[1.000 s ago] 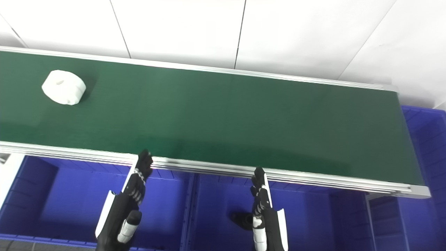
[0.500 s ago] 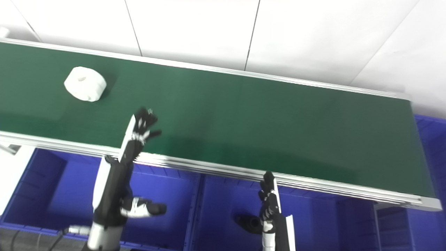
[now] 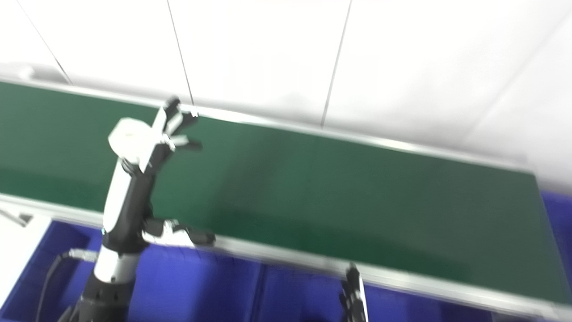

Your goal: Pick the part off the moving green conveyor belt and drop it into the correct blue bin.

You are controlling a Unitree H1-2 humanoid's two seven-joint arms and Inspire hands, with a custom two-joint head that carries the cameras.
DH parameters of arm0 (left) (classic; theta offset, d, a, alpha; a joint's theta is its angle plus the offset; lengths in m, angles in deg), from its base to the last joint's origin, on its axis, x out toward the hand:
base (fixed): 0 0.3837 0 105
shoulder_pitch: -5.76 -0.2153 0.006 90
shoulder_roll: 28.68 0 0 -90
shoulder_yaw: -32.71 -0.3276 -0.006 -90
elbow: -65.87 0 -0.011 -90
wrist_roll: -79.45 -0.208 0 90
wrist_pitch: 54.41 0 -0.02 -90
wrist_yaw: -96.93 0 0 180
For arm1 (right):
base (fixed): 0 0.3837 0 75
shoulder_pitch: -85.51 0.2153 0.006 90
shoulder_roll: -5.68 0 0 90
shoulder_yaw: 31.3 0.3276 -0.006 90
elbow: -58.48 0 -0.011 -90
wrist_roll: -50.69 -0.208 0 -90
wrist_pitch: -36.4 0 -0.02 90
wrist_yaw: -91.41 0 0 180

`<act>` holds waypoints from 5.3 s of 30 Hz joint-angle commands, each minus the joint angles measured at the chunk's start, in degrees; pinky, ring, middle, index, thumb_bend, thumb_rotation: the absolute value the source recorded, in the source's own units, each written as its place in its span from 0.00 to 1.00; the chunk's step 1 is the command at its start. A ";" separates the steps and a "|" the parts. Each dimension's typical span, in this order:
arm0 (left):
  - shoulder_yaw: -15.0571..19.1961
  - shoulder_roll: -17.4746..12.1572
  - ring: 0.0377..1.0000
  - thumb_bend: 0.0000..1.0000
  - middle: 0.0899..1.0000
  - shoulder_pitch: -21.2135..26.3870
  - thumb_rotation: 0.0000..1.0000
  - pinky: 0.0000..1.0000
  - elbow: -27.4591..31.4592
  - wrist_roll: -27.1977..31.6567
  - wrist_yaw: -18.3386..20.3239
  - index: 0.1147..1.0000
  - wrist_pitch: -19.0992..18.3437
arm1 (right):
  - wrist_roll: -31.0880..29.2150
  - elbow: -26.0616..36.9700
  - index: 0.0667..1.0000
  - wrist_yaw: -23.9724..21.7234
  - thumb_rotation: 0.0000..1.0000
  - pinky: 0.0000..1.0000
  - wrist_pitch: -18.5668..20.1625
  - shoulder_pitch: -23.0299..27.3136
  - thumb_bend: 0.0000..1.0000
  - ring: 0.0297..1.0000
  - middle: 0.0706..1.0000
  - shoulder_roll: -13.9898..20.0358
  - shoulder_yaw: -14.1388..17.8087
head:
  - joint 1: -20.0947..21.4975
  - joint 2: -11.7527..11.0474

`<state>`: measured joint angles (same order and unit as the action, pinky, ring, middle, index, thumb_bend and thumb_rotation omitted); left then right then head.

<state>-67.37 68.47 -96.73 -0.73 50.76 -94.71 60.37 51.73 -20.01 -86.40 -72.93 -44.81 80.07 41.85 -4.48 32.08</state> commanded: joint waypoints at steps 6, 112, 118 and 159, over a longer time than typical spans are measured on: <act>1.23 -0.60 0.96 0.94 0.98 2.42 0.66 0.77 0.32 1.10 1.65 1.00 2.00 | -0.60 -0.57 1.00 -1.20 1.00 1.00 -4.19 0.33 0.91 1.00 1.00 0.06 0.70 | -0.57 -1.22; -8.29 -20.12 0.27 0.52 0.35 38.95 0.00 0.24 -33.70 -7.01 34.47 0.43 -15.36 | -0.57 0.69 1.00 -2.07 1.00 1.00 -2.53 0.96 0.89 1.00 1.00 -0.95 0.95 | -0.26 2.54; -4.54 -22.53 0.41 0.52 0.44 35.72 0.00 0.38 -22.04 -3.15 37.89 0.41 -18.28 | -1.19 3.19 1.00 -2.29 1.00 1.00 -0.52 0.61 0.90 1.00 1.00 -0.53 0.95 | -1.84 6.00; -11.70 -37.87 0.36 0.52 0.39 10.68 0.00 0.31 -3.87 -18.98 57.13 0.43 -21.62 | -3.47 19.27 1.00 -3.08 1.00 1.00 13.45 -2.40 0.93 1.00 1.00 1.61 -2.53 | -10.21 19.46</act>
<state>-79.06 31.50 -86.04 -4.92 33.86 -36.21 37.56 48.67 -2.91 -88.63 -59.88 -46.09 81.59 39.67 -15.03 51.50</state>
